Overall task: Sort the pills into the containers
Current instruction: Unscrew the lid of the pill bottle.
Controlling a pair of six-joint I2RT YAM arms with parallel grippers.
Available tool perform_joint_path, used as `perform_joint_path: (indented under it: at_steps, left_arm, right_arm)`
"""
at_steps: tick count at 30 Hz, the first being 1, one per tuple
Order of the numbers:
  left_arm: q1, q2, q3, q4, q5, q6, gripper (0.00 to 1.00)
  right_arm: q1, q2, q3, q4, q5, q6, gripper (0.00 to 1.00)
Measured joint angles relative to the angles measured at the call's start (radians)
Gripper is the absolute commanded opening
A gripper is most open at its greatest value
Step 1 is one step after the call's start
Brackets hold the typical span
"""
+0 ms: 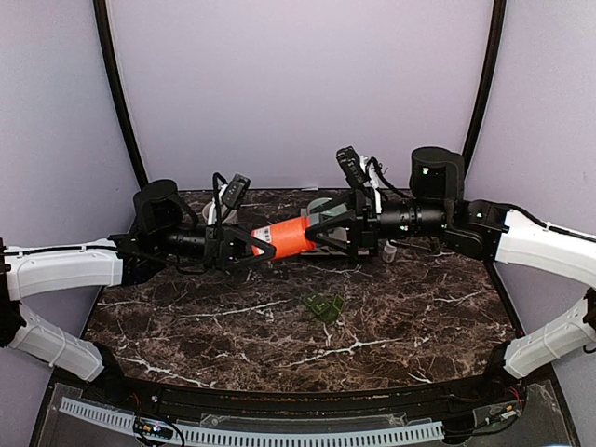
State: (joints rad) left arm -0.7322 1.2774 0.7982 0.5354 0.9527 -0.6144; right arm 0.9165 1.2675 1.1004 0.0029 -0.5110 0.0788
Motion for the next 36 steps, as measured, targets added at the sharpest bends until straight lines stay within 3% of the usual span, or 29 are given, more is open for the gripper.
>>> perform_joint_path:
  at_steps: [10, 23, 36]
  left_arm:
    - [0.004, 0.005, 0.000, 0.001, 0.002, -0.003, 0.00]
    - [0.004, 0.012, 0.000, 0.010, 0.010, -0.007, 0.00]
    - [0.005, 0.017, 0.000, 0.018, 0.040, -0.010, 0.00]
  right_arm:
    - [0.000, -0.001, 0.000, -0.005, 0.011, -0.014, 0.25]
    - [0.000, -0.001, 0.001, -0.005, 0.007, -0.010, 0.55]
    - [-0.001, 0.000, 0.001, -0.010, -0.013, 0.023, 0.68]
